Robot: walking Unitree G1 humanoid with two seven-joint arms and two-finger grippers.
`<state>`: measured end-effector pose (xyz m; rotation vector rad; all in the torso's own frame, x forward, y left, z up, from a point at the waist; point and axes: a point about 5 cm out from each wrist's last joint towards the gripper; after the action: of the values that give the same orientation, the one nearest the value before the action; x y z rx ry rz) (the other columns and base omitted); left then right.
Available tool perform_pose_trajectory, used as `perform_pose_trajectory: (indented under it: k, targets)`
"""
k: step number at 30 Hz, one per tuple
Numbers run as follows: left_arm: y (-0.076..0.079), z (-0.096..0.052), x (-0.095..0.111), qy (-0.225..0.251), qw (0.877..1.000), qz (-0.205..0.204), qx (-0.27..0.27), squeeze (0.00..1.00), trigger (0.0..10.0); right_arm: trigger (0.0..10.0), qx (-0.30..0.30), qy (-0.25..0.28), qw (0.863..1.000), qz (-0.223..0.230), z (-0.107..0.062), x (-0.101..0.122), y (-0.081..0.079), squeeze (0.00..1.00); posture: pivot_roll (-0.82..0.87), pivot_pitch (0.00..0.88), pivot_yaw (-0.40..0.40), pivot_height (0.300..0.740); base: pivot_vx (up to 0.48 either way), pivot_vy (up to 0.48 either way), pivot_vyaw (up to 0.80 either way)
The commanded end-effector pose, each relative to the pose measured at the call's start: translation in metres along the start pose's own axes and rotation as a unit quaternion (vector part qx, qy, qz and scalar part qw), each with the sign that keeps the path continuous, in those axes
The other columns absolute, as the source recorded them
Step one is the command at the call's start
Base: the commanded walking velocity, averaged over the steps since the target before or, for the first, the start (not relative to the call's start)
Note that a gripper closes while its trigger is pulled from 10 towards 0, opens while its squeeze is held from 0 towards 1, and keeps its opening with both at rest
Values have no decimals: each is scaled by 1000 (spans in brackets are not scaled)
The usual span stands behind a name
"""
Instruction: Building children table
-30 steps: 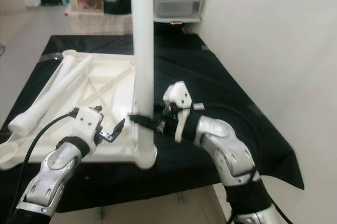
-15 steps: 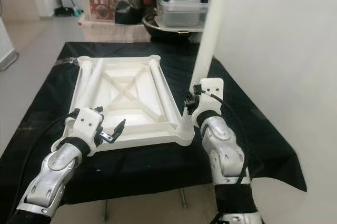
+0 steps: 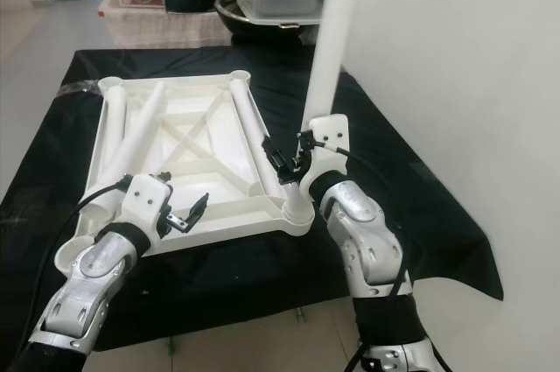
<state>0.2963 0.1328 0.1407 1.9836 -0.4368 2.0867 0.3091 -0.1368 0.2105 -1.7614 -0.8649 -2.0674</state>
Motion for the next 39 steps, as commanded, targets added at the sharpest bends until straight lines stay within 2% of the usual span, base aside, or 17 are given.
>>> perform_pose_trajectory:
  k: [1, 6, 7, 9, 10, 18, 20, 22, 24, 26, 32, 33, 34, 35, 36, 37, 39]
  targets:
    - [2, 0, -2, -3, 1000, 2, -4, 0, 10000, 10000, 142, 39, 988, -39, -3, 12, -23, 0, 41, 0, -93, 740, 0, 0, 0]
    - [1, -1, -1, -1, 1000, 1, 1, 0, 10000, 10000, 216, 14, 975, -52, -9, 0, -34, 0, 50, 0, -103, 740, 0, 0, 0]
    - [0, -2, -1, -1, 1000, 1, 3, 0, 10000, 4941, 236, 13, 970, -45, -9, -2, -38, 0, 54, 0, -106, 740, 0, 0, 0]
    - [0, -2, -1, -1, 1000, 1, 3, 0, 10000, 4941, 236, 13, 970, -45, -9, -2, -38, 0, 54, 0, -106, 740, 0, 0, 0]
    - [0, -4, -2, -3, 1000, 0, 6, 0, 10000, 0, 238, 16, 971, -20, -8, -5, -40, 0, 56, 0, -103, 740, 0, 0, 0]
    - [-1, -5, -3, -6, 1000, 3, 3, 0, 10000, 0, 120, -50, 992, 0, 0, -25, -22, 0, 45, 0, -91, 740, 0, 0, 0]
    - [-1, -3, -2, -5, 1000, 3, 2, 0, 10000, 0, -35, -127, 991, 26, 3, -48, -2, 0, 41, 0, -88, 740, 0, 0, 0]
    - [-1, -3, -2, -5, 1000, 3, 2, 0, 10000, 0, -35, -127, 991, 26, 3, -48, -2, 0, 41, 0, -88, 740, 0, 0, 0]
    - [0, -2, -1, -5, 1000, 3, 1, 0, 10000, 0, -97, -156, 982, 31, 0, -57, 4, 0, 45, 0, -90, 740, 0, 0, 0]
    - [1, -4, -2, -5, 1000, 2, 0, 0, 10000, 0, -243, -199, 948, 45, -11, -67, 13, 0, 41, 0, -84, 740, 0, 0, 0]
    - [2, -4, -4, -8, 1000, 2, -3, 0, 10000, 0, -288, -227, 930, 37, -14, -69, 2, 0, 31, 0, -76, 740, 0, 0, 0]
    - [3, -4, -4, -8, 1000, 2, -5, 0, 10000, 6510, -286, -231, 929, 36, -12, -69, 0, 0, 31, 0, -76, 740, 0, 0, 0]
    - [3, -2, -3, -6, 1000, 2, -5, 0, 10000, 10000, -273, -216, 936, 53, -9, -67, -3, 0, 29, 0, -76, 740, 0, 0, 0]
    - [3, -2, -3, -6, 1000, 2, -5, 0, 10000, 10000, -273, -216, 936, 53, -9, -67, -3, 0, 29, 0, -76, 740, 0, 0, 0]
    - [3, -1, -2, -4, 1000, 2, -5, 0, 10000, 10000, -260, -190, 944, 72, -5, -61, -5, 643, 28, 0, -76, 740, 0, 0, 0]
    - [2, 0, -1, -4, 1000, 2, -5, 0, 10000, 10000, -246, -166, 951, 88, -2, -55, -7, 1000, 28, 0, -76, 740, 0, 0, 0]
    - [3, 0, -1, -3, 1000, 1, -5, 0, 10000, 10000, -225, -138, 960, 93, 2, -46, -4, 1000, 26, 0, -76, 740, 0, 0, 0]
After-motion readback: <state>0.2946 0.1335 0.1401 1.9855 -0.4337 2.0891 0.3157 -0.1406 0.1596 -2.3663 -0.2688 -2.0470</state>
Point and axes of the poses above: a point about 5 cm out from each wrist's last joint towards the gripper, its own z axis pointing out of the wrist towards the gripper, its own x axis along the axis of the wrist's last joint, y = z × x, and after that the axes turned 11 degrees about -z, right-handed
